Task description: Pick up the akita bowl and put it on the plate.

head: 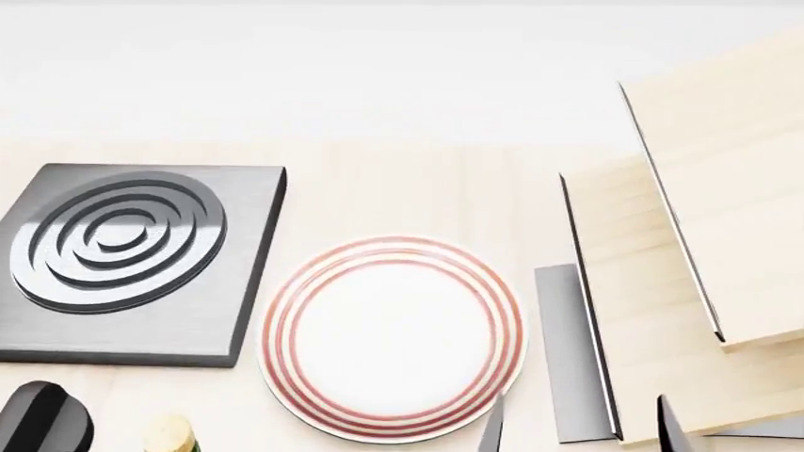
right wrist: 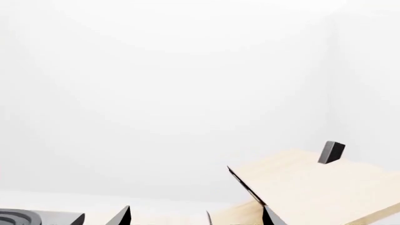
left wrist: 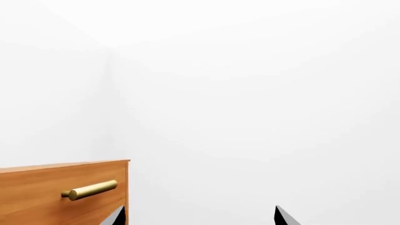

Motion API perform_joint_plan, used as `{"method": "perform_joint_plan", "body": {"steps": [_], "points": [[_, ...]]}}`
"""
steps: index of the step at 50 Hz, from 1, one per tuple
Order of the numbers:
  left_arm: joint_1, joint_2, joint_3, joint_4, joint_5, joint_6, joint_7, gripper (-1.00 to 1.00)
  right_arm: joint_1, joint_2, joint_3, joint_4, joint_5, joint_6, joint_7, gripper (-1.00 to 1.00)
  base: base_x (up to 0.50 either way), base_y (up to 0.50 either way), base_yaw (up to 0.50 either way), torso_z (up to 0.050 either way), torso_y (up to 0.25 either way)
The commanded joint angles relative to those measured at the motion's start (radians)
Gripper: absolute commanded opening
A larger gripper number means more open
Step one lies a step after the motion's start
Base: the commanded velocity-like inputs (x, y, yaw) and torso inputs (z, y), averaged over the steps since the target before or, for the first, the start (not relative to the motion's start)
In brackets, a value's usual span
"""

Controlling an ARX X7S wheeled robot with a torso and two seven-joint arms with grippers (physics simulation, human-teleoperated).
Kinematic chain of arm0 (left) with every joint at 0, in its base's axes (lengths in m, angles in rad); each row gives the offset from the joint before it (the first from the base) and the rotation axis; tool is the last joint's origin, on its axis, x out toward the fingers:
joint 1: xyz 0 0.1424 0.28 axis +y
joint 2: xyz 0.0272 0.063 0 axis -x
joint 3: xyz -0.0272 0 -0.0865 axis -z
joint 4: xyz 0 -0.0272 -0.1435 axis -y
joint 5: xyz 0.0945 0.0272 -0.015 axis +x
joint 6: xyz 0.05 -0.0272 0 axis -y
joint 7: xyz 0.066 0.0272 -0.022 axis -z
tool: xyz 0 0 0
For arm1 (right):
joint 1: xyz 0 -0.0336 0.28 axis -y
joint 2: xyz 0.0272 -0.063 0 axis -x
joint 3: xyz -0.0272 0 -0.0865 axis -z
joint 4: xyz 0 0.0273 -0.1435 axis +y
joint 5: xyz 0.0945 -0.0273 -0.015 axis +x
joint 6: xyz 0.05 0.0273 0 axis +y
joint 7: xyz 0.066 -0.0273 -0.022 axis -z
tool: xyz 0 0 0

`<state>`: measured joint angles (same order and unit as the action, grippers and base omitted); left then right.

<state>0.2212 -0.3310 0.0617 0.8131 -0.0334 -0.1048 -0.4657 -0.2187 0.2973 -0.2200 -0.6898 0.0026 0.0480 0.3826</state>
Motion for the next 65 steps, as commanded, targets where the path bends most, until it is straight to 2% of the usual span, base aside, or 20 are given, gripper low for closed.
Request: {"method": "perform_joint_plan", "body": {"steps": [1, 20, 32, 43, 53, 65], "points": [[0.014, -0.027, -0.083, 0.038, -0.04, -0.069, -0.015, 1.0, 0.009, 0.001, -0.015, 0.021, 0.001, -0.005, 0.001, 1.0, 0.0, 0.0, 0.0, 0.0, 0.0], [0.121, -0.097, -0.359, 0.125, -0.15, -0.171, -0.037, 1.0, 0.019, 0.005, -0.049, 0.036, -0.011, 0.003, 0.005, 1.0, 0.0, 0.0, 0.0, 0.0, 0.0], [0.168, -0.117, -0.461, 0.147, -0.193, -0.211, -0.036, 1.0, 0.023, 0.009, -0.066, 0.043, -0.017, 0.003, 0.009, 1.0, 0.0, 0.0, 0.0, 0.0, 0.0], [0.165, -0.183, -0.518, 0.18, -0.218, -0.337, -0.035, 1.0, 0.027, 0.01, -0.085, 0.057, -0.023, -0.001, 0.012, 1.0, 0.0, 0.0, 0.0, 0.0, 0.0], [0.172, -0.221, -0.587, 0.193, -0.258, -0.386, -0.022, 1.0, 0.032, 0.011, -0.105, 0.066, -0.032, -0.001, 0.013, 1.0, 0.0, 0.0, 0.0, 0.0, 0.0], [0.134, -0.297, -0.682, 0.199, -0.372, -0.537, -0.018, 1.0, 0.034, 0.013, -0.118, 0.077, -0.034, -0.006, 0.018, 1.0, 0.0, 0.0, 0.0, 0.0, 0.0]]}}
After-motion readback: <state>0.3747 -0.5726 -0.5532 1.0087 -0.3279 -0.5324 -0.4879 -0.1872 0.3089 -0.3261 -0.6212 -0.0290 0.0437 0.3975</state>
